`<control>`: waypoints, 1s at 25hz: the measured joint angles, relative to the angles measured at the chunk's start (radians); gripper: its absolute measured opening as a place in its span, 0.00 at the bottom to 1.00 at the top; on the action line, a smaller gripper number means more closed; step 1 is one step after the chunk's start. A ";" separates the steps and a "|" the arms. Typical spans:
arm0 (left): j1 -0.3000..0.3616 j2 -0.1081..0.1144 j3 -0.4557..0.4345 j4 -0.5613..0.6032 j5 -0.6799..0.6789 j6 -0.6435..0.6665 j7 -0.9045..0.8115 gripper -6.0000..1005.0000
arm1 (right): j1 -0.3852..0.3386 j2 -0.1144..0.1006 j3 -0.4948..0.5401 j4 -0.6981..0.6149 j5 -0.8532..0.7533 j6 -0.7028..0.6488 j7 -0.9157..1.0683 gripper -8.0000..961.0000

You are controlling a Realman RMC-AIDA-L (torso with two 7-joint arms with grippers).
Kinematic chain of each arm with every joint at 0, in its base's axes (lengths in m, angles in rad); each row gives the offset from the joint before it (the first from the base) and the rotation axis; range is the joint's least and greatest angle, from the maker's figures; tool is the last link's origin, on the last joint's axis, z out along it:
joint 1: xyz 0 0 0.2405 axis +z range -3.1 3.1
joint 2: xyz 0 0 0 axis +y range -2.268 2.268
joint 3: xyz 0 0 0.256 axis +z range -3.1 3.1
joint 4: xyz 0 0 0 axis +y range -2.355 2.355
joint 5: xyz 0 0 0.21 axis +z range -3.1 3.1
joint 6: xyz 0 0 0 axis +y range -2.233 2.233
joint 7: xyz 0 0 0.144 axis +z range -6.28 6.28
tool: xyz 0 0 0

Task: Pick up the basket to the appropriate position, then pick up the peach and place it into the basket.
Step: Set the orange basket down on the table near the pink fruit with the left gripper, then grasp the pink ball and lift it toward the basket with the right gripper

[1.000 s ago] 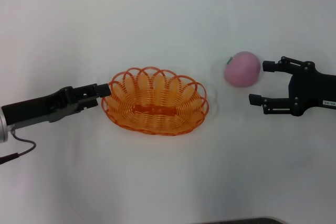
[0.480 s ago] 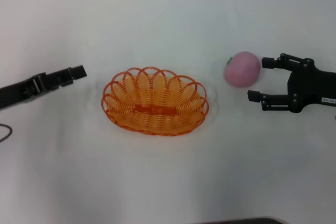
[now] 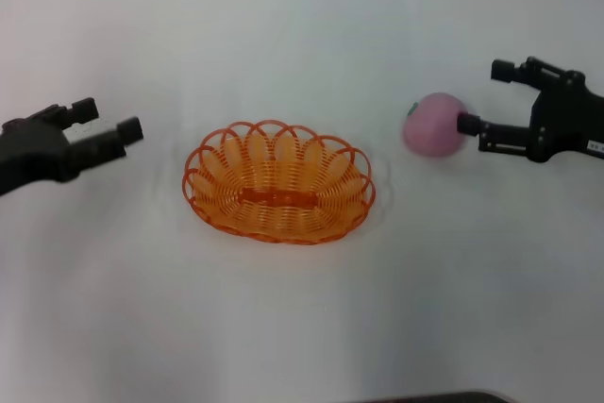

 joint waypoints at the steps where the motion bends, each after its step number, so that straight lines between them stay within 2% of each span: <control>1: 0.005 -0.001 0.000 -0.004 0.002 0.006 0.046 0.75 | 0.000 0.000 0.000 0.000 0.000 0.000 0.000 0.98; 6: 0.023 -0.003 -0.035 -0.055 -0.003 0.043 0.266 0.88 | 0.002 0.000 0.001 0.025 0.007 0.037 -0.002 0.98; 14: 0.040 -0.001 -0.093 -0.177 0.013 0.139 0.600 0.89 | 0.008 -0.001 0.001 0.055 0.022 0.046 -0.002 0.98; 25: 0.036 -0.001 -0.094 -0.225 0.127 0.146 0.660 0.89 | 0.015 -0.001 -0.008 0.085 0.020 0.064 -0.002 0.98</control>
